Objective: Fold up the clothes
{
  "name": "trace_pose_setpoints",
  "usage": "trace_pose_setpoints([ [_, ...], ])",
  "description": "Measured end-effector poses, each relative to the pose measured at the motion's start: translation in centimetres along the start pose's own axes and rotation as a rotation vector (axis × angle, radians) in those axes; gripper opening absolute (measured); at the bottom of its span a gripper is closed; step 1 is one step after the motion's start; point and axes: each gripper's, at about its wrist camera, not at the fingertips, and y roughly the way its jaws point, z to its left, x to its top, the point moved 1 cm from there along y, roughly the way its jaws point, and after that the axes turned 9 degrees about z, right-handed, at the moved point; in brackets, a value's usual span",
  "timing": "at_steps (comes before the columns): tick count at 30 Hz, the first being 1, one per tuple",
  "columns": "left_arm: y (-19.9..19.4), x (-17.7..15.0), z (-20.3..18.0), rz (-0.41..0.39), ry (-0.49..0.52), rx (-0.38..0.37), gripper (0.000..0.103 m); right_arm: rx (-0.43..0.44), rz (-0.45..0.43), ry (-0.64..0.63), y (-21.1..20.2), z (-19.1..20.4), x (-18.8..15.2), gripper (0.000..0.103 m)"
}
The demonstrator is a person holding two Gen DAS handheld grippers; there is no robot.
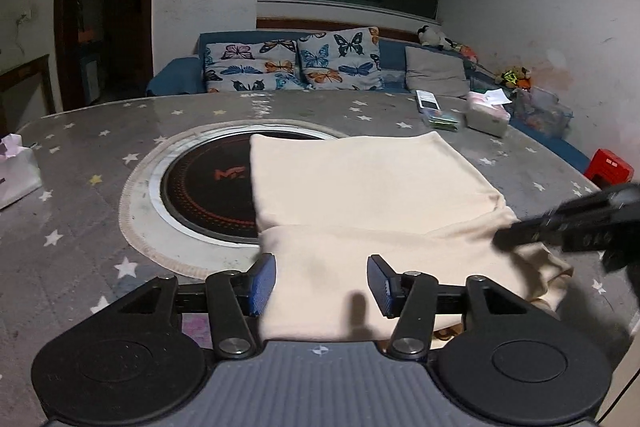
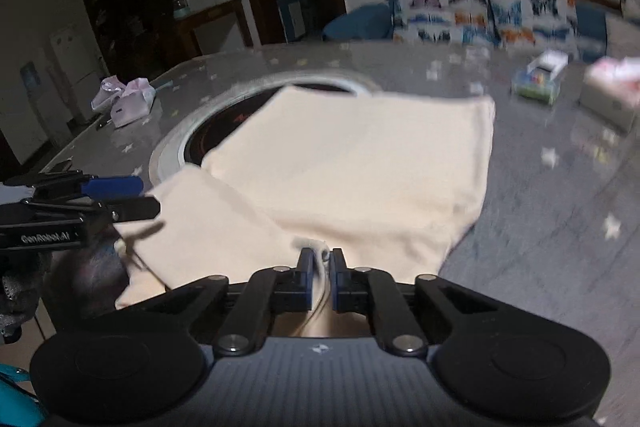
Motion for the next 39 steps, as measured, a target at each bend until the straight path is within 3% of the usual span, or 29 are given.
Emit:
trace_pose_setpoints([
  [4, 0.4, 0.3, 0.0, -0.004, 0.005, -0.002, 0.054, -0.047, -0.017, -0.028, -0.7, 0.1, 0.9, 0.006],
  [8, 0.7, 0.6, -0.1, 0.001, 0.019, 0.003, 0.054, -0.085, 0.022, -0.007, 0.8, -0.8, 0.4, 0.013],
  [11, 0.3, 0.9, 0.2, -0.015, 0.032, -0.001, 0.053, -0.109, -0.005, 0.004, 0.2, -1.2, 0.3, 0.015],
  [13, 0.0, 0.9, 0.6, -0.019, 0.036, 0.005, 0.053, -0.100, -0.018, -0.011, -0.8, -1.1, 0.2, 0.016],
  [16, -1.1, 0.2, 1.4, -0.022, 0.042, 0.006, 0.053, -0.070, -0.010, -0.034, -1.9, -0.8, -0.4, 0.028],
  [23, -3.0, -2.6, 1.5, 0.011, 0.122, -0.009, 0.054, 0.011, 0.061, 0.028, -2.0, -1.2, -2.5, 0.028],
  [27, -2.6, -3.2, 1.2, 0.025, 0.131, -0.007, 0.053, 0.031, 0.062, 0.048, -1.9, -1.2, -2.7, 0.022],
  [29, -2.1, -3.3, 1.4, 0.032, 0.113, -0.004, 0.045, 0.039, 0.068, 0.052, -1.7, -1.0, -2.8, 0.014],
  [32, -1.7, -3.6, 2.0, 0.037, 0.095, -0.001, 0.044, 0.038, 0.075, 0.046, -1.5, -0.7, -3.0, 0.006],
  [36, -1.7, -3.8, 2.2, 0.032, 0.090, 0.010, 0.040, 0.003, 0.041, 0.025, -2.0, -0.3, -2.5, 0.001],
  [39, -1.5, -3.7, 2.0, 0.022, 0.106, 0.030, 0.031, -0.052, -0.011, -0.017, -3.3, 0.0, -1.7, 0.000],
])
